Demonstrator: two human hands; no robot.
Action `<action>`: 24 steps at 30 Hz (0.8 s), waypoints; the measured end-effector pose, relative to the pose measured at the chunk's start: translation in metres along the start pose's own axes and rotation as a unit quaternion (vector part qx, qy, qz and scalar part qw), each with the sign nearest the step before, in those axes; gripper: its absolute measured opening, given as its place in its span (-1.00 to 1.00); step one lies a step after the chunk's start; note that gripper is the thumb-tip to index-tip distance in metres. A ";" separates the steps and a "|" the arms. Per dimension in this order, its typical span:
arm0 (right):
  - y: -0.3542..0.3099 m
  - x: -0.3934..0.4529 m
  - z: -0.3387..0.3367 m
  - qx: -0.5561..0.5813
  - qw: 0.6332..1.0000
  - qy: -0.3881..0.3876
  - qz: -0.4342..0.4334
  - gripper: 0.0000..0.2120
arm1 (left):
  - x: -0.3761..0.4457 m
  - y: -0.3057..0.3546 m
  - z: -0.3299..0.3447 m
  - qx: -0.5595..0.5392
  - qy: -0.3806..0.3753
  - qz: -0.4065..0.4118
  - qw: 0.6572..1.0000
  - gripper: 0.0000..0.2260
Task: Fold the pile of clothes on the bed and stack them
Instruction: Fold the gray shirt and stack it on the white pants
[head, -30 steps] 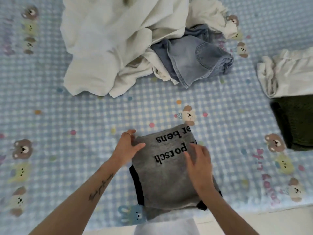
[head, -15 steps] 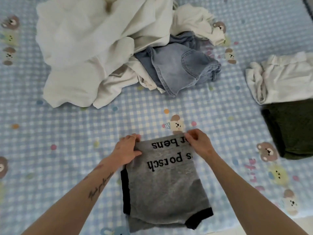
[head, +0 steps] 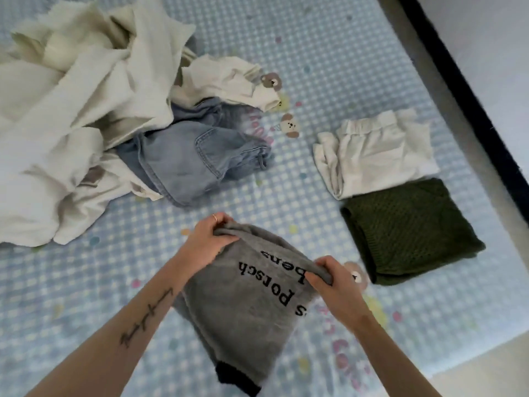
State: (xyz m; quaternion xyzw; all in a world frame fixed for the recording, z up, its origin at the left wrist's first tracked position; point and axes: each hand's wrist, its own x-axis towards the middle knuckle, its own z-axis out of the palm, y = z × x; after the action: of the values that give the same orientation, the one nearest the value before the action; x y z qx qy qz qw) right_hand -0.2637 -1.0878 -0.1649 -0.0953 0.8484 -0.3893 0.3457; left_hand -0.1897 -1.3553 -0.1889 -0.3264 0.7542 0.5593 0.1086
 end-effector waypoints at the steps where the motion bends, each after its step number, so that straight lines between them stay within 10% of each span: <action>1: 0.006 0.000 -0.022 0.025 0.999 0.020 0.003 -0.91 | 0.014 0.025 0.019 0.007 -0.004 0.021 1.000 -0.86; 16: 0.084 0.034 -0.257 0.273 0.938 0.186 0.104 -0.96 | 0.145 0.278 0.234 0.148 -0.079 0.204 0.965 -0.89; 24: 0.151 0.082 -0.288 0.042 0.936 0.256 0.236 -0.89 | 0.157 0.259 0.311 0.308 0.045 0.247 0.918 -0.64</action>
State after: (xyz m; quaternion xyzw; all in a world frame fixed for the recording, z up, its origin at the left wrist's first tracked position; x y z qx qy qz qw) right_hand -0.4991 -0.8491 -0.1848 0.2257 0.8891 -0.3430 0.2024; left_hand -0.5310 -1.0877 -0.1807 -0.1047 0.9500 0.2928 0.0283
